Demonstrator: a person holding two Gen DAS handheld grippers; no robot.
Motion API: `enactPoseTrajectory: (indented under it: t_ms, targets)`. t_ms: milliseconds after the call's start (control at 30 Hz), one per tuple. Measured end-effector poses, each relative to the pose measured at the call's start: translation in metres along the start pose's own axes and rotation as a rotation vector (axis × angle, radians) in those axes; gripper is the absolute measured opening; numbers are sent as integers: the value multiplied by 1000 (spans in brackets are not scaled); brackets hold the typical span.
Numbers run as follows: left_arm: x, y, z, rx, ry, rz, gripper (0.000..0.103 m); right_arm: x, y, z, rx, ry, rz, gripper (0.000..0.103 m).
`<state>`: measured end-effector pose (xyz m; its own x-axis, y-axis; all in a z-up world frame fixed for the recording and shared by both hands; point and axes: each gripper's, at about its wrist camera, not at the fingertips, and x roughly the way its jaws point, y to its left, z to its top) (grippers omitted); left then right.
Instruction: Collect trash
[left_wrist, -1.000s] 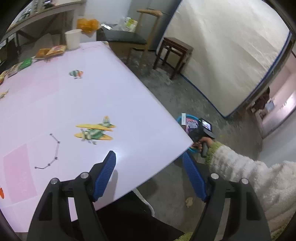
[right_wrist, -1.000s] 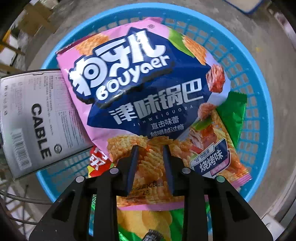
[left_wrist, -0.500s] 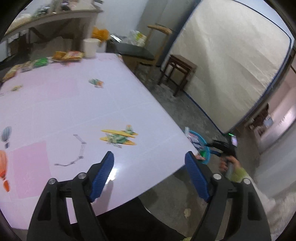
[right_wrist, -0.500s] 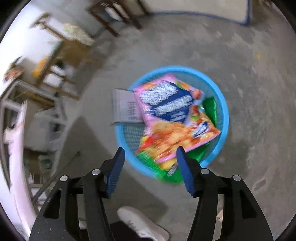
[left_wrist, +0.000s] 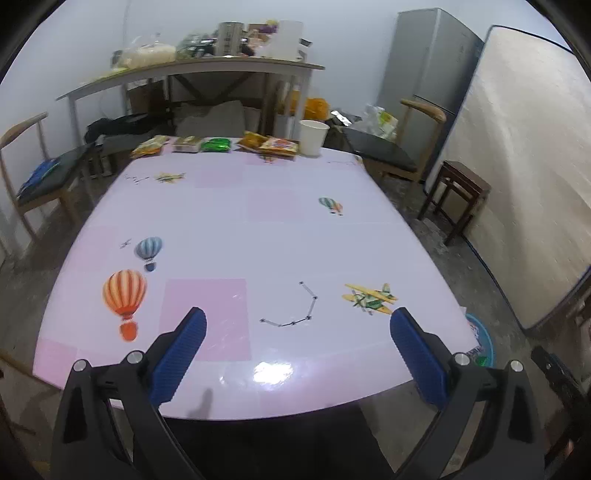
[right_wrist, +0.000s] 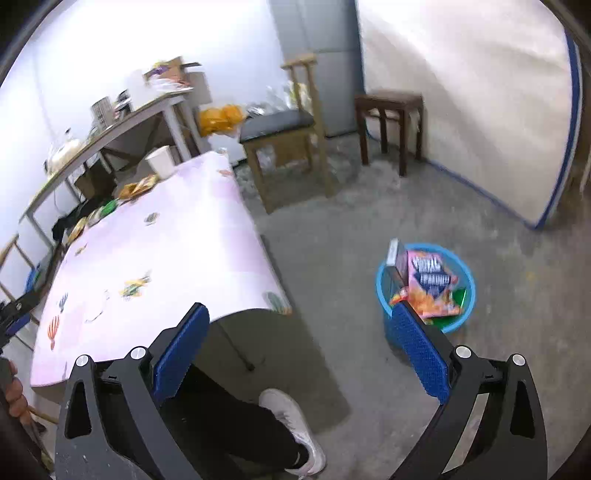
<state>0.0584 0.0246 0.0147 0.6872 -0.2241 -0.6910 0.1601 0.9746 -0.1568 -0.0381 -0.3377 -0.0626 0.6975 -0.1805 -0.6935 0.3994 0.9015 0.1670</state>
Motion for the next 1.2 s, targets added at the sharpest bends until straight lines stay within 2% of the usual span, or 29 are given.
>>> enactPoseTrajectory:
  t_ms: [100, 233, 367, 500, 1200]
  targets:
    - [-5, 2, -5, -11, -6, 51, 98, -13, 24, -4, -68, -44, -20, 95]
    - [-7, 2, -8, -14, 27, 73, 98, -17, 49, -7, -132, -85, -74, 95]
    - [-5, -2, -15, -19, 39, 122, 98, -9, 62, -14, -159, -68, -108, 95]
    - [-2, -11, -23, 22, 68, 145, 98, -3, 71, -25, -215, -23, -167, 95]
    - [-4, -38, -29, 62, 88, 131, 98, -2, 68, -32, -197, 35, -187, 95]
